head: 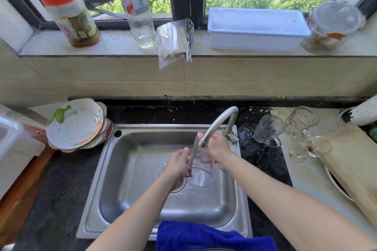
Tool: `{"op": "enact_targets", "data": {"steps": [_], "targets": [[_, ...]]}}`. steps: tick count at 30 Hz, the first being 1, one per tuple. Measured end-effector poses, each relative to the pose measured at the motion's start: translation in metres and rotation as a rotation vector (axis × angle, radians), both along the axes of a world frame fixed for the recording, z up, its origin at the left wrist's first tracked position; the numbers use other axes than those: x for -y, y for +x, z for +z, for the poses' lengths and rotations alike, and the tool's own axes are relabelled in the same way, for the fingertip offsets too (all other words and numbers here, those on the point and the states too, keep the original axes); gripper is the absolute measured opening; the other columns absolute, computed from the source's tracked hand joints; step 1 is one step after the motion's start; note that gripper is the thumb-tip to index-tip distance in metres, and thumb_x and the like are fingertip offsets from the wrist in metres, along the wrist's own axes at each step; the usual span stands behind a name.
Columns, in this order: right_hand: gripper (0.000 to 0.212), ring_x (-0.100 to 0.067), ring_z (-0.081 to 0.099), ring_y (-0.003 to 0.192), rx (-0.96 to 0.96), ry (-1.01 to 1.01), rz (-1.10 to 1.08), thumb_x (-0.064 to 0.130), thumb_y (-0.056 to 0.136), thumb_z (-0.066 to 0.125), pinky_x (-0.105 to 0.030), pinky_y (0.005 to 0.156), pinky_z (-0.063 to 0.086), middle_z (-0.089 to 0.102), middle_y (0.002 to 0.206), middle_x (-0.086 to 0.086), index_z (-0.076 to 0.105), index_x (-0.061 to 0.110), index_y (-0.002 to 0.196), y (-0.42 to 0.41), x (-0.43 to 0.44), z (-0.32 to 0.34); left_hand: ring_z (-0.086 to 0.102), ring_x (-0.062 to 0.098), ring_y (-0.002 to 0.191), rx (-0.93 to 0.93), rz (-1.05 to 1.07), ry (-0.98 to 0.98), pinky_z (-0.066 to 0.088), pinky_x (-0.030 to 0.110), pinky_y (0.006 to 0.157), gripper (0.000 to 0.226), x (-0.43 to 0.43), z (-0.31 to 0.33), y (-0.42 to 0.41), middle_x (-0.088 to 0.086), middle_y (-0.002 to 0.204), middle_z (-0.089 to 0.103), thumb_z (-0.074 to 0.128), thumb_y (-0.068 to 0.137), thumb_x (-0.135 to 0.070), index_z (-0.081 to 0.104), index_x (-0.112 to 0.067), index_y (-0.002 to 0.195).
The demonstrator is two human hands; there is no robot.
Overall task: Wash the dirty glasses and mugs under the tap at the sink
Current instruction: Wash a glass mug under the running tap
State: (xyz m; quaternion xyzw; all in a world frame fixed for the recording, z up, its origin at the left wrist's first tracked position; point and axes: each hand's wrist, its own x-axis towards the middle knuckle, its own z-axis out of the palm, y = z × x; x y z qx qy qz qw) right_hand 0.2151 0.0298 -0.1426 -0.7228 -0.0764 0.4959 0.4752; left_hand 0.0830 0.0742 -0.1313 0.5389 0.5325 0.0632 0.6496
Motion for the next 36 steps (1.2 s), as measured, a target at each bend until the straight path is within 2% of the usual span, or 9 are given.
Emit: {"op": "enact_targets", "data": {"steps": [3,5,8,12,14,19,24,29,36], "targets": [[0.032,-0.03,0.069,0.089,0.047,-0.045,-0.015,0.036,0.084,0.061,-0.037,0.058,0.058,0.07,0.104,-0.01,0.066,0.019,0.11,0.014,0.002,-0.001,0.054,0.011,0.1,-0.036,-0.253,0.415,0.042,0.021,0.089,0.034,-0.01,0.015,-0.016,0.001,0.108,0.058,0.041,0.095,-0.021,0.065,-0.009,0.116],[0.039,-0.031,0.068,0.082,0.085,-0.072,-0.015,0.034,0.081,0.06,-0.036,0.053,0.055,0.068,0.102,-0.013,0.062,0.015,0.115,0.022,0.001,0.0,0.056,0.002,0.087,0.005,-0.478,0.356,0.043,0.013,0.072,0.041,-0.007,0.022,-0.024,-0.007,0.102,0.06,0.044,0.08,-0.03,0.062,-0.023,0.116],[0.036,-0.03,0.067,0.075,0.148,-0.114,0.029,0.034,0.083,0.062,-0.039,0.058,0.056,0.07,0.098,-0.015,0.061,0.013,0.112,0.016,-0.006,0.004,0.057,0.019,0.075,-0.183,-0.687,0.49,0.039,0.029,0.061,0.012,0.004,0.011,-0.017,0.0,0.092,0.062,0.05,0.085,-0.03,0.052,-0.024,0.095],[0.055,-0.019,0.063,0.081,0.341,-0.134,0.055,0.049,0.074,0.066,-0.031,0.063,0.052,0.063,0.107,-0.003,0.051,0.024,0.12,-0.015,-0.004,0.013,0.058,0.026,0.075,-0.234,-0.455,0.529,0.04,0.032,0.063,0.024,0.0,-0.002,-0.001,0.006,0.078,0.064,0.041,0.098,-0.021,0.049,-0.014,0.077],[0.055,-0.01,0.057,0.074,0.221,-0.042,0.037,0.038,0.077,0.068,-0.022,0.057,0.044,0.062,0.11,-0.002,0.046,0.024,0.125,-0.036,0.006,0.012,0.059,0.023,0.07,-0.236,-0.416,0.497,0.04,0.029,0.06,0.024,-0.003,-0.004,-0.005,0.004,0.072,0.065,0.041,0.093,-0.011,0.059,-0.008,0.077],[0.028,-0.032,0.056,0.113,0.082,-0.01,-0.09,0.018,0.096,0.049,-0.049,0.099,0.047,0.054,0.133,-0.019,0.044,0.014,0.123,0.001,-0.007,0.011,0.046,0.01,0.038,-0.059,-0.356,0.327,0.034,0.02,0.041,0.035,0.014,-0.001,-0.009,-0.006,0.05,0.055,0.042,0.097,-0.014,0.055,-0.017,0.064],[0.039,-0.019,0.055,0.112,0.093,-0.019,0.083,0.035,0.092,0.059,-0.038,0.091,0.043,0.059,0.115,0.006,0.045,0.024,0.126,-0.033,0.008,0.01,0.042,0.015,0.041,-0.063,-0.191,0.198,0.03,0.02,0.039,0.026,0.007,0.004,-0.005,0.002,0.056,0.054,0.041,0.097,-0.01,0.053,-0.009,0.073],[0.064,-0.029,0.047,0.126,0.085,-0.076,-0.093,0.042,0.088,0.044,-0.055,0.107,0.038,0.05,0.138,-0.008,0.036,0.013,0.144,0.006,-0.006,0.009,0.041,0.013,0.041,-0.001,-0.246,0.086,0.028,0.018,0.04,0.025,0.017,0.017,-0.014,-0.006,0.045,0.051,0.045,0.095,-0.011,0.056,-0.01,0.072],[0.046,-0.025,0.066,0.1,-0.129,0.014,-0.111,0.044,0.074,0.073,-0.038,0.065,0.052,0.068,0.112,-0.002,0.058,0.029,0.115,-0.011,0.003,0.007,0.045,0.012,0.039,0.07,-0.208,-0.031,0.031,0.021,0.039,0.017,0.007,0.026,-0.01,0.009,0.067,0.05,0.05,0.096,-0.012,0.059,-0.001,0.086]]}}
